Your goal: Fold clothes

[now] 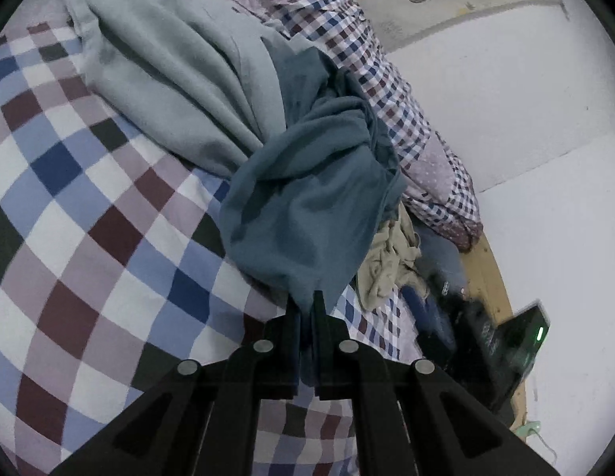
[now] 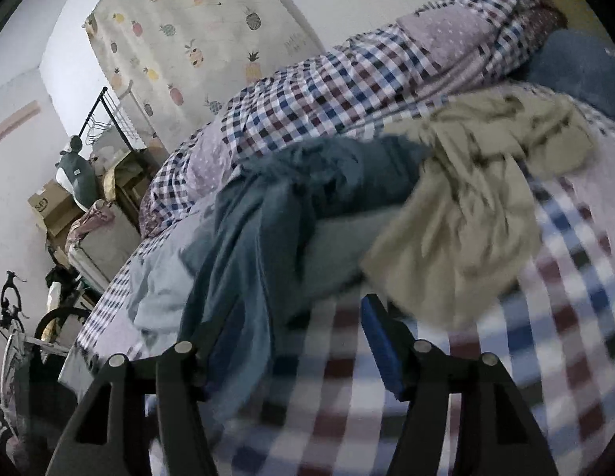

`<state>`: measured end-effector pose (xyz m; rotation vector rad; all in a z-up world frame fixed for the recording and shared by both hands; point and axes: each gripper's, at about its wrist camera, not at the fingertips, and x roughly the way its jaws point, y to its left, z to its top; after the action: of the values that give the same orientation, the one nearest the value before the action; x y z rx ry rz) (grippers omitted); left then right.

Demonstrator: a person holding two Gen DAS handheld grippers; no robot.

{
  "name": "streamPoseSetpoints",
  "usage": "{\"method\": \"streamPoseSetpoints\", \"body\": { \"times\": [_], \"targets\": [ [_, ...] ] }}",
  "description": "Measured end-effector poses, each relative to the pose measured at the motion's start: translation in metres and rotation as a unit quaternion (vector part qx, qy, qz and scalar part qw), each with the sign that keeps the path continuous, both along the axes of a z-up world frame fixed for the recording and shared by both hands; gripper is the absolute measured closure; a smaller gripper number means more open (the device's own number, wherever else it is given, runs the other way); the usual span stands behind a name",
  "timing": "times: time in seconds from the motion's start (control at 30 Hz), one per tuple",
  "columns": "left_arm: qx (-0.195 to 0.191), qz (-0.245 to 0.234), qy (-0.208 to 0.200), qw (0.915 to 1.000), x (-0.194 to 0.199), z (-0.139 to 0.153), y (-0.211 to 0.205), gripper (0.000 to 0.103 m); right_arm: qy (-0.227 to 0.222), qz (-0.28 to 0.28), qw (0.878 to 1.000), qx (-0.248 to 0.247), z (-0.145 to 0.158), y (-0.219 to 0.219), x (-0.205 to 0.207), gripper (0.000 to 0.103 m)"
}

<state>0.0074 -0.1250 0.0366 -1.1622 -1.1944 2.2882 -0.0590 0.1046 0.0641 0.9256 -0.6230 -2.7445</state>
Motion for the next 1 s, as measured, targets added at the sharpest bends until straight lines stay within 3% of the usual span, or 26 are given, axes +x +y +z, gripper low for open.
{"method": "streamPoseSetpoints", "body": {
  "times": [0.23,0.4,0.47,0.5,0.57,0.73,0.77,0.9,1.0],
  "targets": [
    [0.007,0.003,0.014,0.9999,0.000,0.008,-0.010,0.100,-0.020,0.003,0.999,0.035,0.018,-0.014,-0.067,0.036],
    [0.006,-0.003,0.014,0.9999,-0.005,0.008,-0.014,0.100,-0.042,0.002,0.999,0.011,0.010,-0.014,-0.101,0.036],
    [0.001,-0.010,0.017,0.9998,-0.010,0.011,-0.019,0.101,-0.058,0.022,0.998,0.008,0.005,-0.015,-0.108,0.065],
    [0.002,-0.009,0.019,0.9998,-0.011,0.013,-0.024,0.101,-0.059,0.023,0.998,0.006,0.005,-0.013,-0.107,0.098],
    [0.011,0.003,0.026,0.9996,-0.014,0.017,-0.038,0.101,-0.062,0.026,0.998,0.001,0.003,-0.009,-0.103,0.098],
    [0.050,0.026,0.062,0.9965,-0.012,0.032,-0.070,0.101,-0.016,0.017,0.999,-0.031,0.014,0.014,-0.043,0.099],
    [0.058,0.025,0.081,0.9947,-0.009,0.037,-0.074,0.101,-0.011,0.020,0.999,-0.041,0.016,0.016,-0.028,0.099],
    [0.029,0.013,0.169,0.9852,0.012,0.074,-0.079,0.101,-0.003,0.046,0.997,-0.066,0.015,0.014,0.041,0.099],
    [0.052,-0.008,0.222,0.9736,0.033,0.091,-0.082,0.102,0.007,0.070,0.995,-0.077,0.018,0.004,0.097,0.099]
  ]
}}
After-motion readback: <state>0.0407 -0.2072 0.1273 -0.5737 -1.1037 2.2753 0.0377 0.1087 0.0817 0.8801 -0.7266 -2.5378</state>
